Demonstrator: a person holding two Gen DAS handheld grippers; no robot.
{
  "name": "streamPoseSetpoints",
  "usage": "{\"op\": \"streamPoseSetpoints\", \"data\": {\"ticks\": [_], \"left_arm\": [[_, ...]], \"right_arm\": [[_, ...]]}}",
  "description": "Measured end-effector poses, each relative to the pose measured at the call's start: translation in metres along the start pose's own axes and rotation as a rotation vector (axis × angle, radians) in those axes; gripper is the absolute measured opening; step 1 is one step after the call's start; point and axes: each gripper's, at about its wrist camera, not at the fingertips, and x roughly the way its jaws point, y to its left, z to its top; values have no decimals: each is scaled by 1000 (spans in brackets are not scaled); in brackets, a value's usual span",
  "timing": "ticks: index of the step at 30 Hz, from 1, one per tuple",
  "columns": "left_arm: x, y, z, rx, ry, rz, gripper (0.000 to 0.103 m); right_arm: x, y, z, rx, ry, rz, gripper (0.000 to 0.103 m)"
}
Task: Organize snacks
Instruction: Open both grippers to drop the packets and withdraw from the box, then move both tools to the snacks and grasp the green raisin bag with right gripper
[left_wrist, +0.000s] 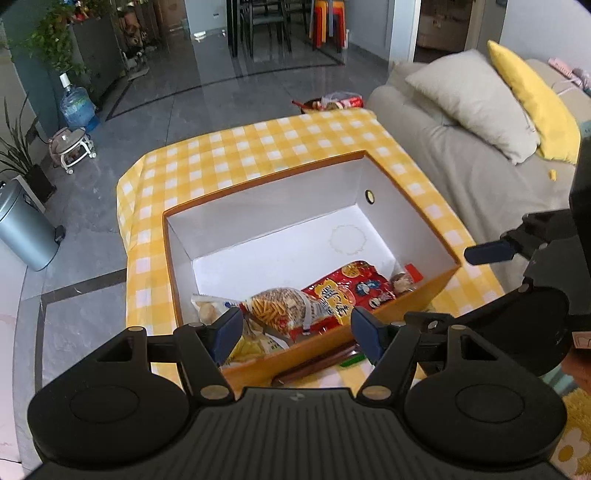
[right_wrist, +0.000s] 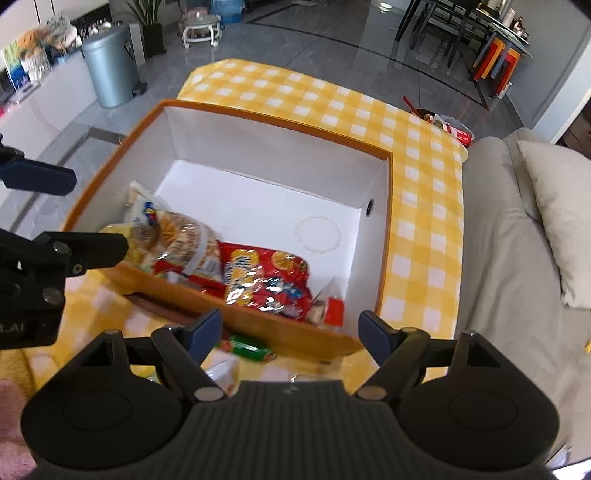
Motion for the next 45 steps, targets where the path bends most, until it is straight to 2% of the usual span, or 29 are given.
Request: {"op": "streamPoseSetpoints", "data": {"ticks": [7, 12, 16, 20, 28, 30, 35, 39, 45], "left_arm": [[-17, -4, -36, -16, -33, 1, 79], [-17, -8, -59, -34, -28, -15, 80], [-10, -12, -78, -52, -5, -34, 80], [-2, -16, -95, -84, 32, -61, 80], [15, -28, -117, -105, 122, -132, 80], [21, -32, -123, -96, 147, -143, 80], [35, -34, -132, -104, 197, -115, 80], [43, -28, -133, -125, 231, -87, 78], [49, -17, -133, -168, 253, -73, 77]], "right_arm": [[-14, 10, -37, 64, -20, 27, 80], [-12, 12, -68, 145, -14, 57, 80], [-7, 14, -93, 178, -14, 83, 80], [-1, 15, -119, 197, -12, 72, 79], [10, 4, -163, 322, 45, 128, 77], [14, 3, -167, 344, 62, 149, 71], [23, 5, -168, 371, 72, 189, 68], [33, 17, -164, 322, 92, 220, 61], [48, 27, -157, 298, 119, 250, 60]]}}
